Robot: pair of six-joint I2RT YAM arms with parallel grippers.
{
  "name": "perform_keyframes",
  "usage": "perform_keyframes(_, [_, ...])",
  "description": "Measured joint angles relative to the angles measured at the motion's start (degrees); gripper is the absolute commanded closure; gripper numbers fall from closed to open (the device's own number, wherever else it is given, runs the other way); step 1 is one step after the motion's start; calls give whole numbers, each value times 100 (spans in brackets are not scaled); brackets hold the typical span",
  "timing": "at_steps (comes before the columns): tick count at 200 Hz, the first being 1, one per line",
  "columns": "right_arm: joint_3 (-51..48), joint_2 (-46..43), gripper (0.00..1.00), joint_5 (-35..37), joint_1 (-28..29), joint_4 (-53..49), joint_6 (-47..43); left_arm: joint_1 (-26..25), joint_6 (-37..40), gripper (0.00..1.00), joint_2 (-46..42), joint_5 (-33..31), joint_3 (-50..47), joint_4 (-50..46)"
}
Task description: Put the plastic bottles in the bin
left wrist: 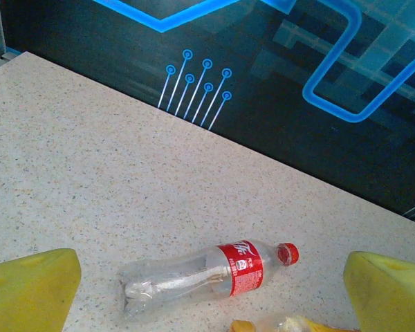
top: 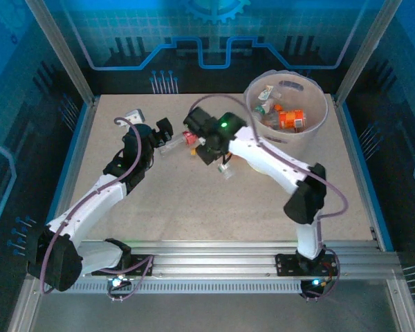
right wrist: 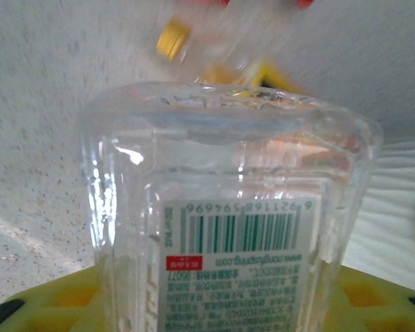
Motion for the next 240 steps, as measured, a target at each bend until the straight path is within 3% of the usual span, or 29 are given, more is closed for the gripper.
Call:
perform_keyframes(46, [1010, -697, 67, 953, -319, -166, -879, 0, 0, 1, -55, 2, 0, -24])
perform_keyframes(89, [1167, -809, 68, 1486, -1220, 52, -1556, 2, 0, 1, -101, 4, 0, -22])
perform_keyframes(152, [1167, -925, 70, 1532, -2308, 1001, -2387, 4, 0, 1, -140, 7, 0, -39])
perform_keyframes(240, [422, -815, 70, 1864, -2951, 2236, -3333, 7, 17, 1, -216, 4, 0, -90])
